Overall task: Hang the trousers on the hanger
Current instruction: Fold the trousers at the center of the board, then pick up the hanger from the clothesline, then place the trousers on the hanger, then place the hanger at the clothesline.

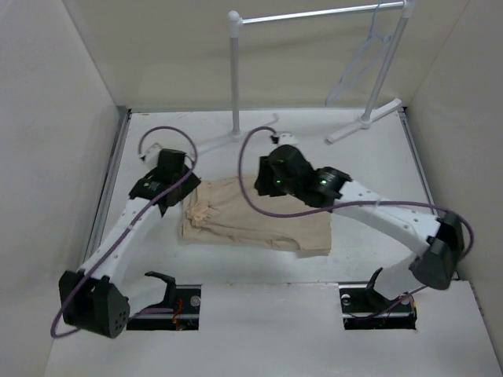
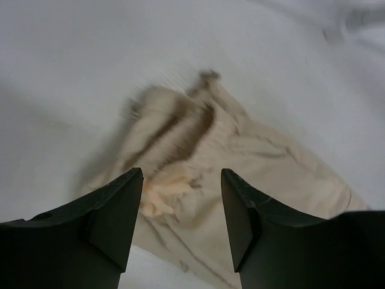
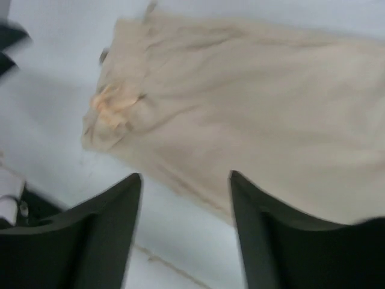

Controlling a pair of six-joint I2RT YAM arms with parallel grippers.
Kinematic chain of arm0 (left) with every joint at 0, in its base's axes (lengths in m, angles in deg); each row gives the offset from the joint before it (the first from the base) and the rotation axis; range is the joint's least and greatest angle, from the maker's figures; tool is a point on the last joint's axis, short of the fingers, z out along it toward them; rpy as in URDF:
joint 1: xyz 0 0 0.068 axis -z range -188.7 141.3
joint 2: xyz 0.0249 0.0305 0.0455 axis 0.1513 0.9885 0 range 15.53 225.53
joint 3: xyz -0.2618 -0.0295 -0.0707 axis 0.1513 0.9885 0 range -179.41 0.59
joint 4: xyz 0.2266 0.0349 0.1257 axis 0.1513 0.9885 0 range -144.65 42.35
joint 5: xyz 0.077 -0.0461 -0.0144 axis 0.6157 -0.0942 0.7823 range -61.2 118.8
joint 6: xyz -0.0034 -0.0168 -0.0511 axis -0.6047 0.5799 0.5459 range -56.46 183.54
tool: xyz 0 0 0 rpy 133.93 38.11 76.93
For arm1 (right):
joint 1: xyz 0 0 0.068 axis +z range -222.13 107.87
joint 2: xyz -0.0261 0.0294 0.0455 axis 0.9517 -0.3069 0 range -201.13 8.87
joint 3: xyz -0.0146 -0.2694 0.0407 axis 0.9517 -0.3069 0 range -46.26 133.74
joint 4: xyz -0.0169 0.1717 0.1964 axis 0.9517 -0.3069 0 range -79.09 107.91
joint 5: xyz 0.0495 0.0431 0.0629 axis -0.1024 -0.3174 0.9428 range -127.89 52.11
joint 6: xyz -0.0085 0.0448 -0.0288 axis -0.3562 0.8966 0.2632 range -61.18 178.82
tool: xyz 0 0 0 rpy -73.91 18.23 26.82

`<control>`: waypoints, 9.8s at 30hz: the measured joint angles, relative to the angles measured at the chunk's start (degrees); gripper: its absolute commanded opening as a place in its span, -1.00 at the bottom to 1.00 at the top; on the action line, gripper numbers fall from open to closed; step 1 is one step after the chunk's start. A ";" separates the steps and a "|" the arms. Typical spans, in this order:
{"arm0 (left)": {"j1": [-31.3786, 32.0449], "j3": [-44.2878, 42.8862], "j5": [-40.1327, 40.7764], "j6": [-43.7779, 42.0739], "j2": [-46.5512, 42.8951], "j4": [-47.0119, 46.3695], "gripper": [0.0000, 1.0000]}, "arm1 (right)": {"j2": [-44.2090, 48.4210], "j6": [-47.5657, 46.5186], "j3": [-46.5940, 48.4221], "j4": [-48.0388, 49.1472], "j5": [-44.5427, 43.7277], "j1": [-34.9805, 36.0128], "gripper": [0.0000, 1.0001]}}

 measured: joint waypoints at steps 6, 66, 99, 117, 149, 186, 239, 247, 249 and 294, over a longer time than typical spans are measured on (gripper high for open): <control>18.51 -7.13 0.42 0.11 19.12 -4.66 0.05 | 16.37 2.82 -19.28 3.63 2.38 -8.98 -0.68; 8.55 7.21 -2.64 0.39 -0.59 -5.57 -0.67 | 16.22 1.97 -10.16 8.41 24.15 -32.89 -0.77; 18.47 -2.78 -10.19 -2.97 22.49 -17.59 -0.36 | -17.38 2.05 31.50 13.51 34.99 -55.89 -0.74; 21.29 -22.51 -12.07 -5.53 26.88 -15.13 0.10 | -4.24 -2.01 21.66 17.77 39.34 -54.31 -0.88; 48.09 -59.67 -12.66 -11.39 54.84 -4.59 -0.55 | 40.61 -0.42 -41.22 7.63 32.41 -37.51 -0.88; 56.57 -15.17 11.58 10.25 41.09 -27.58 -1.00 | 20.98 11.41 -50.10 21.33 26.43 -35.60 -0.05; 47.67 5.64 24.22 9.18 17.99 -6.49 -1.00 | 31.01 12.39 -52.68 22.10 28.61 -45.53 -0.86; 54.49 2.75 29.77 14.36 24.26 -4.48 -1.00 | 28.24 12.41 -52.68 21.59 24.11 -35.95 -0.92; 55.58 0.11 32.57 14.97 24.26 -2.21 -1.00 | 28.09 12.41 -52.68 20.65 22.73 -35.76 -0.94; 61.66 -20.44 47.74 24.30 19.82 24.46 -1.00 | 53.29 8.48 -48.52 10.16 23.98 -31.85 -0.02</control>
